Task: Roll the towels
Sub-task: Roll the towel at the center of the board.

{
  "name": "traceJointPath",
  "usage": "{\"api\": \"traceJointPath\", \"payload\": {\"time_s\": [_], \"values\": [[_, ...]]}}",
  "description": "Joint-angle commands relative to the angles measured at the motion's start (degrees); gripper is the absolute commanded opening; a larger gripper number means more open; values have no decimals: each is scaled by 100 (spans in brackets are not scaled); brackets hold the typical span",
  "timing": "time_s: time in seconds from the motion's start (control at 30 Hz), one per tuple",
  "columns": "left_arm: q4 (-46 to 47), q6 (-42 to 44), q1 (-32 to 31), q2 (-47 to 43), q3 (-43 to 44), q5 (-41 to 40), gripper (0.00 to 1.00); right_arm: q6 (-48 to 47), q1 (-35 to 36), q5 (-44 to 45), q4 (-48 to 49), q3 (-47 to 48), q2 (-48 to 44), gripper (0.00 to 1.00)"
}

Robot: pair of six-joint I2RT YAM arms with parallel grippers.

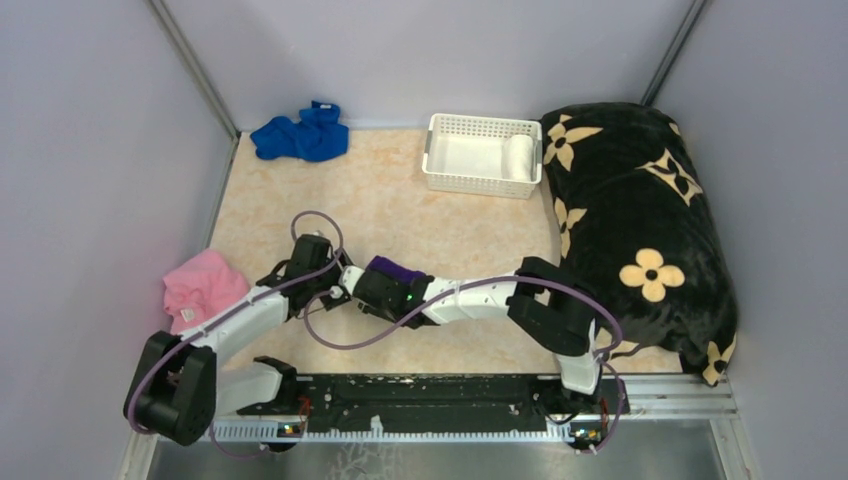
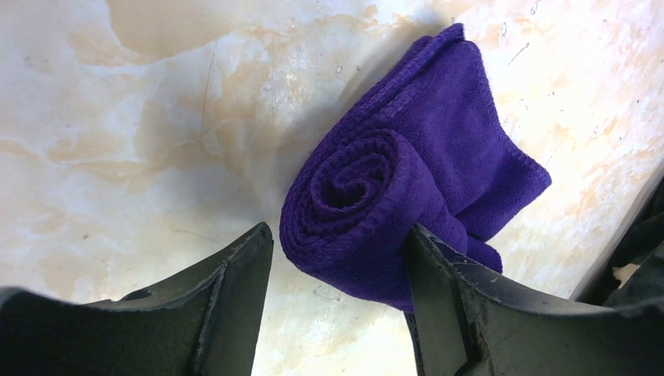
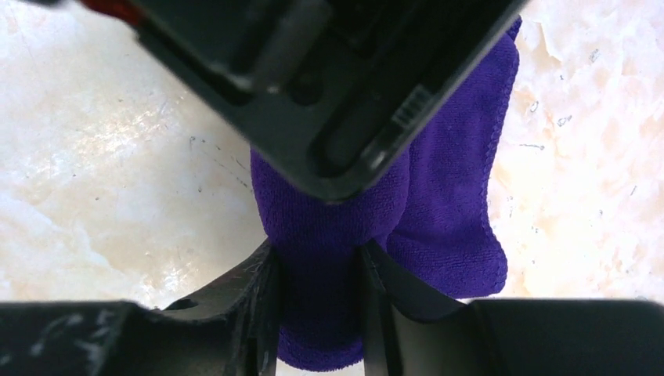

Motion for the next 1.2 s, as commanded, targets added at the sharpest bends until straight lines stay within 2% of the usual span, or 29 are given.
{"api": "traceJointPath", "payload": {"time_s": [0.0, 0.07, 0.2, 0.37, 0.53, 0.6, 0.8, 0.9, 1.0, 1.17], "values": [[-614, 147, 33, -498, 126, -196, 69, 304, -262, -1497, -336, -111, 112, 28], [-777, 108, 31, -775, 139, -253, 70, 488, -489, -2343, -485, -117, -45, 22], [-1194, 72, 36, -1283, 150, -368, 71, 926, -952, -3984, -636, -101, -193, 16], [-1620, 51, 44, -1795, 131, -402, 71, 1646, -1433, -5229, -610, -52, 24, 13], [-1384, 33, 37, -1937, -51, -84, 71, 2669, -1964, -6656, 213, -321, 407, 14], [-1162, -17, 38, -1852, -142, 123, 71, 3161, -2144, -6958, 674, -473, 523, 16], [-525, -93, 31, -1125, -282, 472, 68, 3476, -2430, -6960, 883, -564, 766, 20], [-256, -64, 29, -645, -284, 497, 66, 3324, -2440, -6512, 618, -482, 732, 22], [-250, 7, 31, -340, -236, 400, 65, 2976, -2380, -5896, 183, -346, 349, 31], [-381, 73, 27, -344, -301, 153, 64, 2161, -2012, -4333, -715, -22, -480, 53]]}}
